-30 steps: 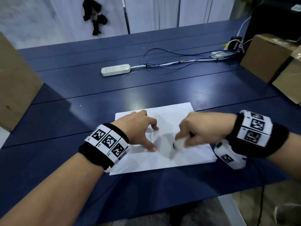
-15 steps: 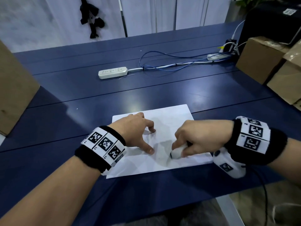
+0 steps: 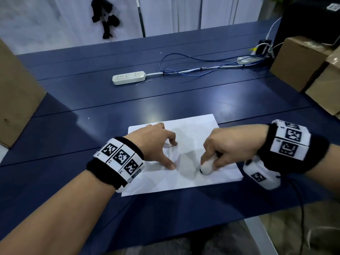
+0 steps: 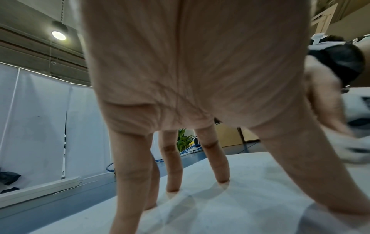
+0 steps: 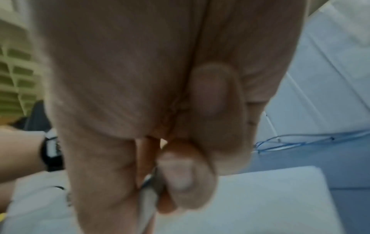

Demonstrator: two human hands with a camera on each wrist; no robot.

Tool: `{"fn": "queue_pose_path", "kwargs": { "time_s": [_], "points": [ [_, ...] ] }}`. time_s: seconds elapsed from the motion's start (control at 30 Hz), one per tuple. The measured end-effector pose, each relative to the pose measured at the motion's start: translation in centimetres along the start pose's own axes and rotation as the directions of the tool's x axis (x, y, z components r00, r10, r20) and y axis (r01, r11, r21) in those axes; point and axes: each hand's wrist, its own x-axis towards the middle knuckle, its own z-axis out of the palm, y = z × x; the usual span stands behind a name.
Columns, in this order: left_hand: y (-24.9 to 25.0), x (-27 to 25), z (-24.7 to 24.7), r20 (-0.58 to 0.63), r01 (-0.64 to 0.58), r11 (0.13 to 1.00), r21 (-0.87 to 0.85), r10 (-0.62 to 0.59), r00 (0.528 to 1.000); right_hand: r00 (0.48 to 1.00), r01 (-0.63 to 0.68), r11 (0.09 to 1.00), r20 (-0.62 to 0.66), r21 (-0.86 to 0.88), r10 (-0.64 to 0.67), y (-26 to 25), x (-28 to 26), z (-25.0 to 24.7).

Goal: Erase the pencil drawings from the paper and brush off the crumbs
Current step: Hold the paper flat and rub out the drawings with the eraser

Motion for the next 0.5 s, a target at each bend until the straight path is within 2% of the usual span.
{"fn": "queue_pose_path", "kwargs": {
  "time_s": [0.03, 0.1, 0.17, 0.2, 0.27, 0.33, 0.37, 0.43, 0.5],
  "points": [
    [0.0, 0.0, 0.0, -0.002, 0.001, 1.000, -0.002, -0.001, 1.000, 0.996, -0.046, 0.997, -0.074, -0.059, 0.042, 0.6, 0.6, -0.3],
    [0.0, -0.1, -0.1, -0.001, 0.004, 1.000, -0.004, -0.004, 1.000, 0.957, -0.201, 0.967, -0.244, -0.159, 0.159, 1.7, 1.3, -1.1],
    [0.0, -0.2, -0.1, -0.003, 0.007, 1.000, -0.003, -0.007, 1.000, 0.926, -0.268, 0.948, -0.318, -0.173, 0.204, 2.5, 1.5, -1.1],
    [0.0, -0.2, -0.1, -0.006, 0.008, 1.000, -0.001, -0.008, 1.000, 0.934, -0.239, 0.954, -0.312, -0.180, 0.175, 2.3, 1.3, -0.9],
    [-0.1, -0.2, 0.0, -0.011, 0.008, 1.000, 0.004, -0.008, 1.000, 0.977, -0.108, 0.981, -0.200, -0.161, 0.075, 1.0, 0.4, -0.3],
    [-0.1, -0.1, 0.0, -0.008, 0.005, 1.000, 0.008, -0.005, 1.000, 0.999, 0.016, 0.999, -0.047, -0.045, -0.018, -0.3, -0.4, 0.4],
    [-0.1, -0.1, 0.0, -0.007, 0.003, 1.000, 0.010, -0.003, 1.000, 0.999, 0.033, 0.999, -0.010, 0.007, -0.033, -0.6, -0.6, 0.5],
    [0.0, -0.1, 0.0, -0.007, 0.003, 1.000, 0.012, -0.002, 1.000, 0.999, -0.013, 1.000, -0.044, 0.002, 0.013, 0.0, 0.0, 0.1],
    [0.1, -0.1, -0.1, -0.010, 0.003, 1.000, 0.007, -0.003, 1.000, 0.977, -0.137, 0.988, -0.171, -0.067, 0.124, 1.1, 1.3, -0.8]
  ]
}}
